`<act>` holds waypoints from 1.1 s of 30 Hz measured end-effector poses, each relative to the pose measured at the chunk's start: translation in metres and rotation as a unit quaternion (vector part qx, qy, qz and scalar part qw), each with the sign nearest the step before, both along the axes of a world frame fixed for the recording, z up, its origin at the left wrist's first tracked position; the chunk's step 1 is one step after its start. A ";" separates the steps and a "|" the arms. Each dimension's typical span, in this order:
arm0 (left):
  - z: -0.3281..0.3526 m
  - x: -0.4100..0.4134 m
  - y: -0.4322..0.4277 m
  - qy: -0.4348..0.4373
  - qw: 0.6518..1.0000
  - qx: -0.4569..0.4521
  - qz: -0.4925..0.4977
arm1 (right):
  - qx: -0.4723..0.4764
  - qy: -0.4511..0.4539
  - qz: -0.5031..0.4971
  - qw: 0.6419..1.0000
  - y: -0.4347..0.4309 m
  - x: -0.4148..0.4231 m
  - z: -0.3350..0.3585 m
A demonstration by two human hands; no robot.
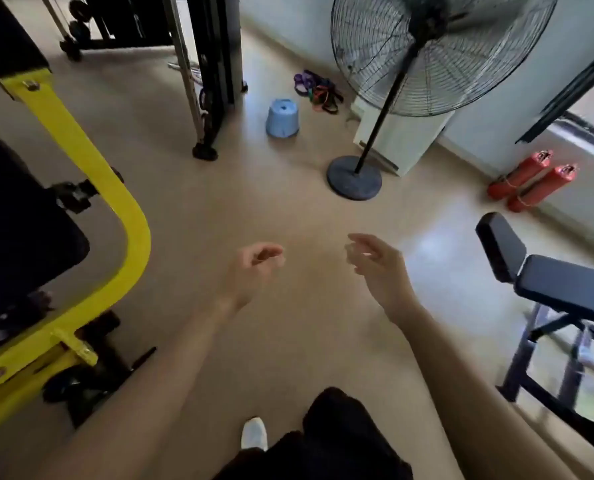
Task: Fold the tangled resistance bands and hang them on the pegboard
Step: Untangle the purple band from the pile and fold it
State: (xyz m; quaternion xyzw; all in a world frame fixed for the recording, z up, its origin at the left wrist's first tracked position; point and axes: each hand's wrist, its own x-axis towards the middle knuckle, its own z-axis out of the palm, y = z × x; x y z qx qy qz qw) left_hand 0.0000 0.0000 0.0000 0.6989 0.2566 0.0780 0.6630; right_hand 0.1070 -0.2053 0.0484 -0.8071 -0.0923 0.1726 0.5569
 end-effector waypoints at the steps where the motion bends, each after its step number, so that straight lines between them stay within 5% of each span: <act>1: -0.010 -0.001 0.004 0.015 1.000 0.006 -0.010 | -0.023 0.007 0.003 1.000 0.004 0.001 -0.013; 6: -0.049 0.015 0.026 0.110 0.994 0.003 -0.015 | -0.061 0.086 0.000 0.994 0.025 0.020 -0.063; 16: -0.060 0.115 0.102 0.209 0.978 0.017 -0.004 | -0.117 0.104 0.085 0.984 0.130 0.151 -0.095; 25: -0.073 0.190 0.212 0.215 0.967 -0.105 0.087 | -0.177 0.132 0.193 0.956 0.264 0.248 -0.114; 33: -0.093 0.286 0.363 0.192 0.977 -0.088 0.015 | -0.192 0.152 0.143 0.959 0.383 0.306 -0.115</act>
